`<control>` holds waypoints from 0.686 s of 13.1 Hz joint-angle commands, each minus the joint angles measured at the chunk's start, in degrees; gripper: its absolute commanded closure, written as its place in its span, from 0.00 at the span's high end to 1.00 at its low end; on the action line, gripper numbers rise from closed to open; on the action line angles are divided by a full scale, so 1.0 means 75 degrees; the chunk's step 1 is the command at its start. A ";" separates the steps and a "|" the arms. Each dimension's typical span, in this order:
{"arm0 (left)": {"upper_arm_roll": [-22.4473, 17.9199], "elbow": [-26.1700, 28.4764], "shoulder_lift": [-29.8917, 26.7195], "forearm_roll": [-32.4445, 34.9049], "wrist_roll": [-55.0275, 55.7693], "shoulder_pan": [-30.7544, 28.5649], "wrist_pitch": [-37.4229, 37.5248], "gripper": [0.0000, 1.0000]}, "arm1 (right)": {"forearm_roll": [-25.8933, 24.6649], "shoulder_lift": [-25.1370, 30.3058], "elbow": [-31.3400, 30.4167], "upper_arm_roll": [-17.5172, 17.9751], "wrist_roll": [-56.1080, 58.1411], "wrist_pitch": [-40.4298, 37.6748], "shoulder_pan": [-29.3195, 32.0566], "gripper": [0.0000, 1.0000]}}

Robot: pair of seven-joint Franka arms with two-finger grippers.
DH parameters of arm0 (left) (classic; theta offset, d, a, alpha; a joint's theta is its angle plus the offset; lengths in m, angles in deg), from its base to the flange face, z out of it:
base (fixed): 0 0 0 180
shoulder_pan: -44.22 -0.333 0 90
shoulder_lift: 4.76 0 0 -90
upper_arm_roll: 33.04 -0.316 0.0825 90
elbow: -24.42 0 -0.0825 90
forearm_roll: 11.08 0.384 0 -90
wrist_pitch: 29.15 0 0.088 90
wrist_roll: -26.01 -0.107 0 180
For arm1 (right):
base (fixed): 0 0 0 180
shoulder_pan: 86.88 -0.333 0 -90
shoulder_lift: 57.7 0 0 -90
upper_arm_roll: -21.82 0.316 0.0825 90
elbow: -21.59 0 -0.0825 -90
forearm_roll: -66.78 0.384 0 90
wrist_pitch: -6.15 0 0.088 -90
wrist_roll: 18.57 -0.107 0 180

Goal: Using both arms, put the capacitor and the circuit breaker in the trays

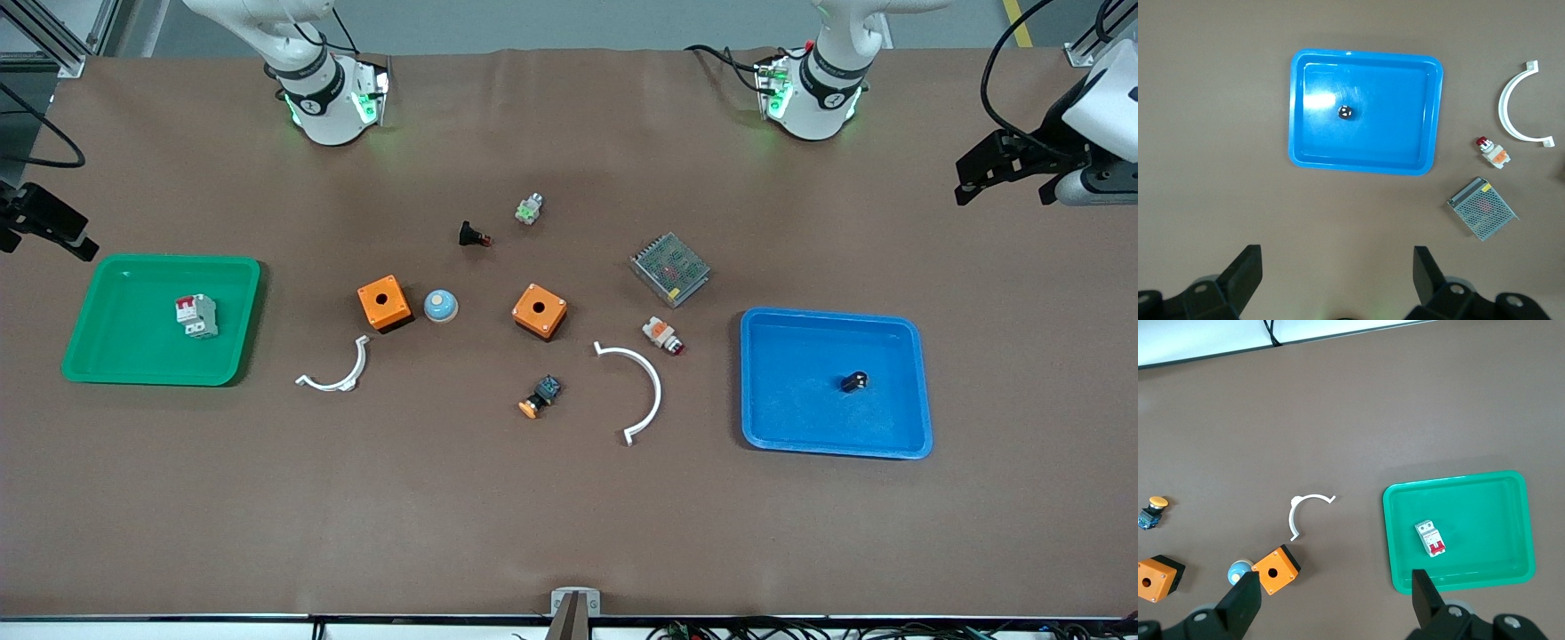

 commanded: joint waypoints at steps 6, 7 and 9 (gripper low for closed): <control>0.0052 -0.0520 0.0130 0.0133 -0.0088 0.0022 0.0489 1.00 | -0.0046 0.0052 -0.0037 0.0040 -0.0036 0.0013 0.0064 1.00; 0.0052 -0.0520 0.0130 0.0086 -0.0088 0.0022 0.0490 1.00 | -0.0046 0.0052 -0.0037 0.0041 -0.0036 -0.0010 0.0063 1.00; 0.0052 -0.0520 0.0141 0.0074 -0.0088 0.0022 0.0490 1.00 | -0.0046 0.0052 -0.0060 0.0041 -0.0001 -0.0243 0.0075 1.00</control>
